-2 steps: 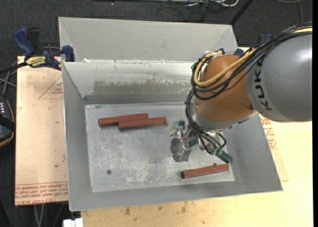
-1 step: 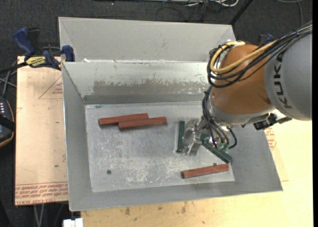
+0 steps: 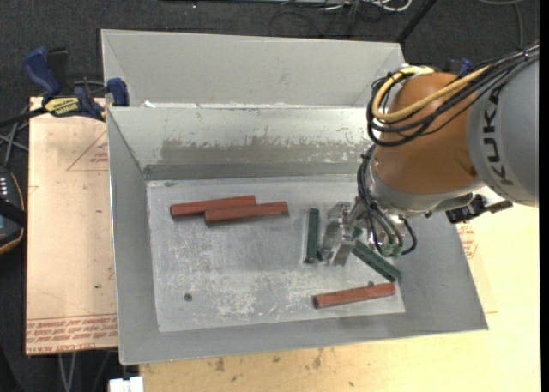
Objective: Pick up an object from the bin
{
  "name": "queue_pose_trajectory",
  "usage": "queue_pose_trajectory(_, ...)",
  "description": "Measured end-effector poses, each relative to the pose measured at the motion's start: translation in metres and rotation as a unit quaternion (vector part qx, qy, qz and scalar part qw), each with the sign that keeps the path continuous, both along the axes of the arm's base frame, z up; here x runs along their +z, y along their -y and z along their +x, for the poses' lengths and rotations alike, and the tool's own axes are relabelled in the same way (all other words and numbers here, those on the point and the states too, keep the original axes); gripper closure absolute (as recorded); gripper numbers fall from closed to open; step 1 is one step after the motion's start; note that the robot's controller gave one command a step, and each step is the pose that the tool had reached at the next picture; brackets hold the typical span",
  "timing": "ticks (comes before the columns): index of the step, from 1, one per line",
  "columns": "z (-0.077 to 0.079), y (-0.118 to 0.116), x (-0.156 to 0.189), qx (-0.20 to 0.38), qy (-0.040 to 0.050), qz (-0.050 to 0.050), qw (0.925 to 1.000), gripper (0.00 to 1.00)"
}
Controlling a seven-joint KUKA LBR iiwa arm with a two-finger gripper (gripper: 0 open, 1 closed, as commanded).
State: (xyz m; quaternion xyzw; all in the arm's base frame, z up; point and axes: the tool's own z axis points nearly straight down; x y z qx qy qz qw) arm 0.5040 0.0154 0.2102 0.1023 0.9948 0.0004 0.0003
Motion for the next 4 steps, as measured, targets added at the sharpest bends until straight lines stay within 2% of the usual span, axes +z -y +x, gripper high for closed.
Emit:
queue_pose_trajectory(1,-0.004,-0.016,0.033,0.12,0.0002,0.0,0.9928,1.0)
queue_pose_trajectory(2,0.002,-0.027,0.0,0.21,0.0056,-0.001,0.9777,1.0)
queue_pose_trajectory(3,0.011,0.008,-0.062,0.201,0.0031,0.001,0.9796,1.0)
queue_pose_trajectory(4,0.01,0.029,-0.086,0.19,0.0006,0.0,0.9818,0.0)
